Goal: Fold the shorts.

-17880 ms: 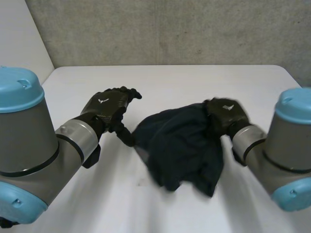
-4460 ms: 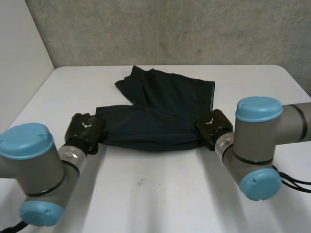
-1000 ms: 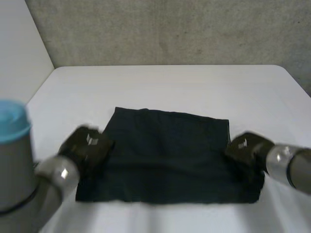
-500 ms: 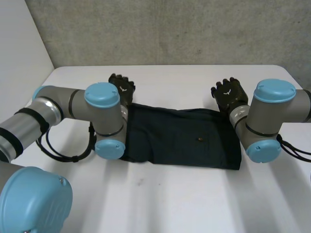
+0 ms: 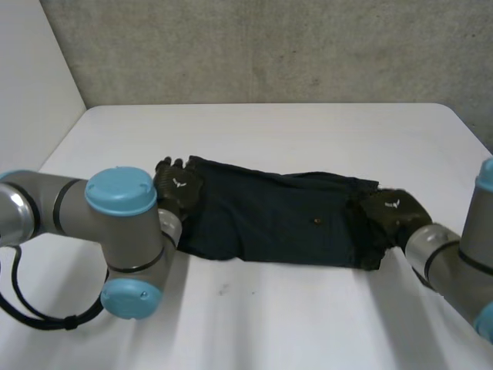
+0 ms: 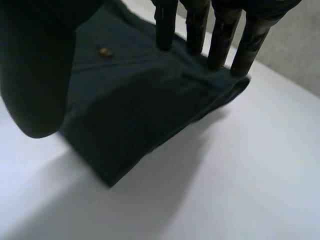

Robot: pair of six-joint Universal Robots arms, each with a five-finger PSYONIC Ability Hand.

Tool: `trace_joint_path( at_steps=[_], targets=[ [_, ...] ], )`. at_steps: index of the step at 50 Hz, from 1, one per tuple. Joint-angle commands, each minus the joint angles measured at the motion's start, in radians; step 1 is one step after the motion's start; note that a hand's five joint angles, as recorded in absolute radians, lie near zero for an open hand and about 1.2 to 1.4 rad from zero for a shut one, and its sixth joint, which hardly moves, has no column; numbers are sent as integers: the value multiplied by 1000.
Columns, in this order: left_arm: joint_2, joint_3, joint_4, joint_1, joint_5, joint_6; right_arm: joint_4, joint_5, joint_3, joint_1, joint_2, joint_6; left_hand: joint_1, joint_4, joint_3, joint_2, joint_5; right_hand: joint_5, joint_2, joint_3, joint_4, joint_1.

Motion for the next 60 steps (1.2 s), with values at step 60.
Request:
trace_joint_path(
  at_steps=[60],
  targets=[
    [482,-248,19,79,72,-256,74,-168,-494,523,306,-549,-21,-29,-37,-24,-47,647,656,654,657,703]
  ],
)
